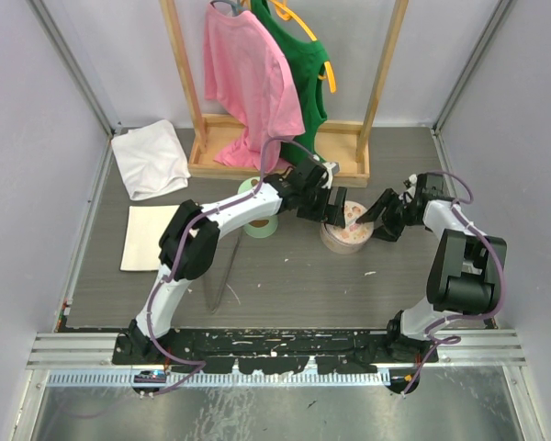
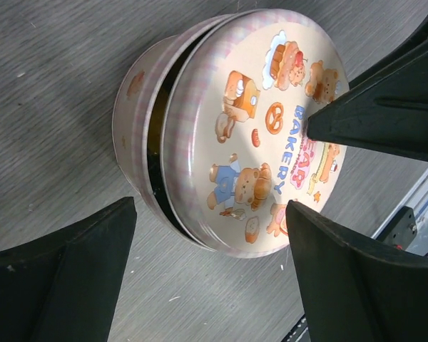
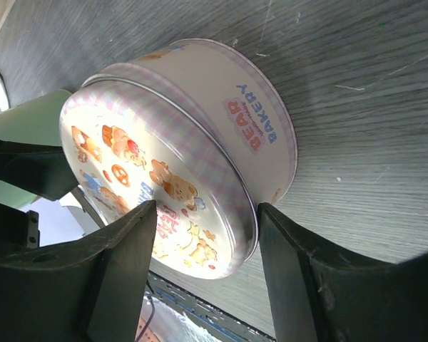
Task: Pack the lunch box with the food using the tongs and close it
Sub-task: Screw the box lid onto the packing box.
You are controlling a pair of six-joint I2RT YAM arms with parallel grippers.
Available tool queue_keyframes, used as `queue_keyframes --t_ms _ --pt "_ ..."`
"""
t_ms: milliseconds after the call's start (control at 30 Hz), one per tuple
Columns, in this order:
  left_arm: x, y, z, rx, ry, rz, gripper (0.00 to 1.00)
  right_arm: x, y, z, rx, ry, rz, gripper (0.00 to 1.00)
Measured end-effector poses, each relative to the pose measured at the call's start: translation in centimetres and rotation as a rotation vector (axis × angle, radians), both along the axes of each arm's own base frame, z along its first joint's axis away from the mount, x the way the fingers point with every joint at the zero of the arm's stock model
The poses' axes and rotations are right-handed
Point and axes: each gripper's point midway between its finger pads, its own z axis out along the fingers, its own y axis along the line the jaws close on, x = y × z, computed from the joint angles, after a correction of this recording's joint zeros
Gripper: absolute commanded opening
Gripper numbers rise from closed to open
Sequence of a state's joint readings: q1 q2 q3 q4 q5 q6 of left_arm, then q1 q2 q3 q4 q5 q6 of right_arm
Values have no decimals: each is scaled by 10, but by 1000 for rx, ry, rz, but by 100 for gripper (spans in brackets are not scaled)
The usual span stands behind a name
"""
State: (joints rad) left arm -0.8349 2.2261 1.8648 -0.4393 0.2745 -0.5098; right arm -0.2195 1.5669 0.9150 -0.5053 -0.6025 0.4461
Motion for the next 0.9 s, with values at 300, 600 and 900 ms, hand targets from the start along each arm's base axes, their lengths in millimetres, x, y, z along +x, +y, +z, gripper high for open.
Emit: queue_keyframes --t_ms 300,600,900 --pt "4 2 2 -25 38 24 72 6 3 9 -20 -10 20 65" --pt "9 5 1 -37 60 44 68 5 12 10 -74 -1 68 67" --pt "8 5 -1 -39 71 39 60 11 11 13 -200 33 89 69"
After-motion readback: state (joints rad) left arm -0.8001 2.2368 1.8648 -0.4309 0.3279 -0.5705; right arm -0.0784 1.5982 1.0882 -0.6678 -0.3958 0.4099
